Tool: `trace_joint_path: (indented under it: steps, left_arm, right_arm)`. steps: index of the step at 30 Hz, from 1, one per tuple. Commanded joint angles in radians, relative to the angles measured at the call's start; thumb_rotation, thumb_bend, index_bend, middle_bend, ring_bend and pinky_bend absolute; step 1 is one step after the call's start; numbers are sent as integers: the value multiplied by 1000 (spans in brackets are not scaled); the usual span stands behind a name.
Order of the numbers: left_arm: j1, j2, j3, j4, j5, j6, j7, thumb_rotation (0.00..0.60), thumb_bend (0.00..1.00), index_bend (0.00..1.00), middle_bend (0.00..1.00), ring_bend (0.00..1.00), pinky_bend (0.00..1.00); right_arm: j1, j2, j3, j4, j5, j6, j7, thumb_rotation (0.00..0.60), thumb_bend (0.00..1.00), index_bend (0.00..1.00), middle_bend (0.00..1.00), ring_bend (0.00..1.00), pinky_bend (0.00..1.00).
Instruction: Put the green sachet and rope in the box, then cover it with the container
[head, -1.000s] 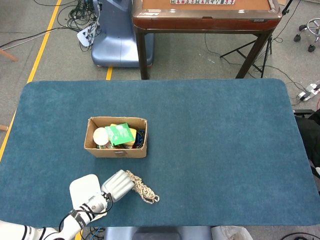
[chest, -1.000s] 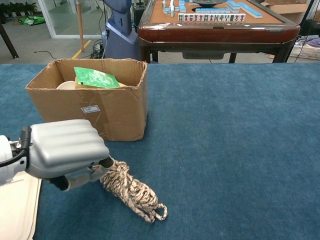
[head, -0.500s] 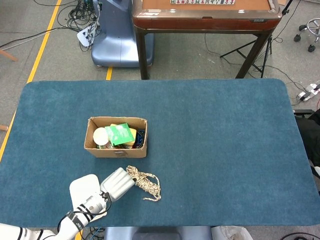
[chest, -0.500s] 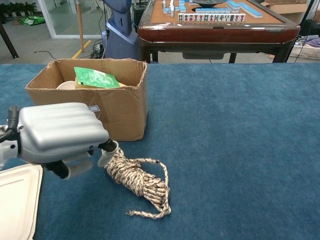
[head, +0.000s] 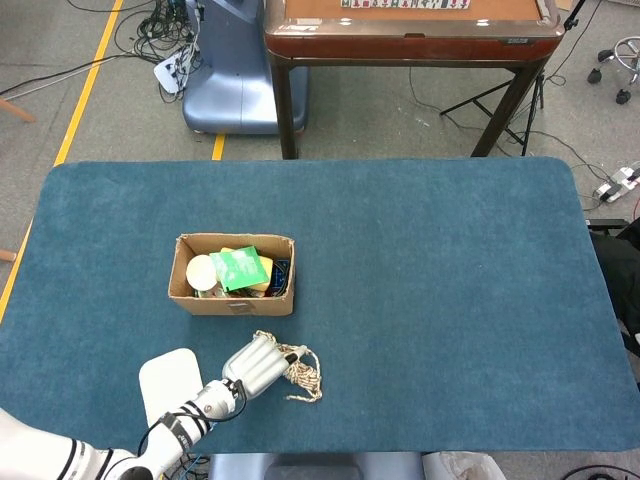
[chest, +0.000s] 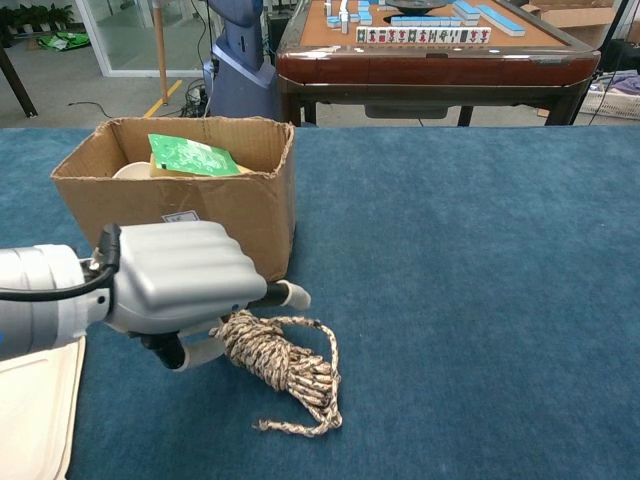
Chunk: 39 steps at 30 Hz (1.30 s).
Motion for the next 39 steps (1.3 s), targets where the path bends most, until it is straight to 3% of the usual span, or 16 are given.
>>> trace_joint_path:
  steps: [1, 16, 24, 34, 39]
  left_arm:
    - [-34, -33, -9, 21, -55, 0, 26, 600, 420, 98, 884, 825, 945]
    - [-99, -89, 36, 78, -159, 24, 50, 600, 420, 108, 895, 833, 943]
    - [-111, -97, 63, 78, -148, 64, 64, 600, 155, 105, 895, 833, 943]
    - [-132, -109, 86, 88, -152, 68, 82, 600, 138, 142, 895, 833, 941]
    - [-142, -109, 91, 88, -169, 78, 90, 600, 138, 218, 895, 833, 941]
  right_arm:
    - [-2, -1, 4, 0, 6, 3, 9, 600, 0, 120, 121, 0, 39]
    - [-12, -3, 16, 7, 22, 5, 35, 600, 0, 139, 130, 0, 39]
    - [-9, -3, 16, 1, 18, -4, 25, 600, 0, 140, 130, 0, 39]
    - [-8, -2, 16, -1, 13, -9, 20, 600, 0, 140, 130, 0, 39]
    - [-8, -2, 18, 0, 16, -11, 24, 600, 0, 140, 130, 0, 39]
